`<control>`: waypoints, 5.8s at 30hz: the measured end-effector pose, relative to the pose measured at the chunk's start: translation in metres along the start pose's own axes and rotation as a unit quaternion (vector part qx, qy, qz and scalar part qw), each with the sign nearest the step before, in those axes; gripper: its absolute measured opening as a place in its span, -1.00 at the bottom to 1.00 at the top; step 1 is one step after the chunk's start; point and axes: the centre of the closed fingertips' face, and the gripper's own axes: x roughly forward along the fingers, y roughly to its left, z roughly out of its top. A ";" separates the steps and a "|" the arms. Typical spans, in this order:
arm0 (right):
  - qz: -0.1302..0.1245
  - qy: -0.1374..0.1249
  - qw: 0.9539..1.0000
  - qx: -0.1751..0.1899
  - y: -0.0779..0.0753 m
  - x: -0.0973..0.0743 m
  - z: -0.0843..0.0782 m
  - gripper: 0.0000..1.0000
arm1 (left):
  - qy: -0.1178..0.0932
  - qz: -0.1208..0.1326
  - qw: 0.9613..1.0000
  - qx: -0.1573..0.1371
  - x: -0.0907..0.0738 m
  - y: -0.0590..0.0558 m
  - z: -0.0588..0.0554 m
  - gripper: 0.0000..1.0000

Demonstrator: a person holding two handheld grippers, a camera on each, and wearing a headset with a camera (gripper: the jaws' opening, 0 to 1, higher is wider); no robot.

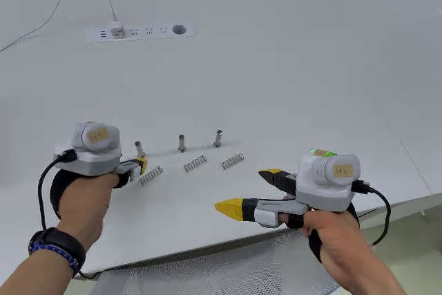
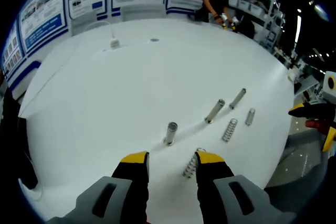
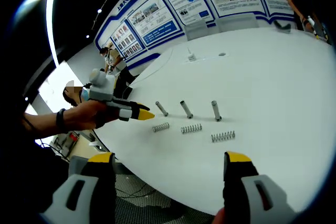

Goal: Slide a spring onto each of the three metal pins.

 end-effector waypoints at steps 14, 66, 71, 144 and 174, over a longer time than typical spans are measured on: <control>0.001 0.005 1.000 -0.009 -0.001 0.008 0.003 0.73 | -0.017 -0.028 0.999 -0.010 -0.022 0.002 -0.022 0.06; -0.016 0.040 0.998 -0.051 -0.009 0.009 -0.013 0.76 | -0.007 -0.111 0.990 0.089 -0.036 -0.017 -0.040 0.27; -0.018 0.044 0.997 -0.053 -0.010 0.007 -0.014 0.76 | -0.004 -0.115 0.989 0.088 -0.032 -0.023 -0.041 0.23; 0.004 0.027 0.999 -0.046 -0.003 0.016 -0.007 0.67 | -0.006 -0.135 0.980 0.143 -0.018 -0.040 -0.026 -0.79; 0.060 -0.015 0.998 -0.005 0.019 0.023 0.011 0.41 | -0.036 -0.209 0.952 0.221 -0.070 -0.110 -0.004 -0.79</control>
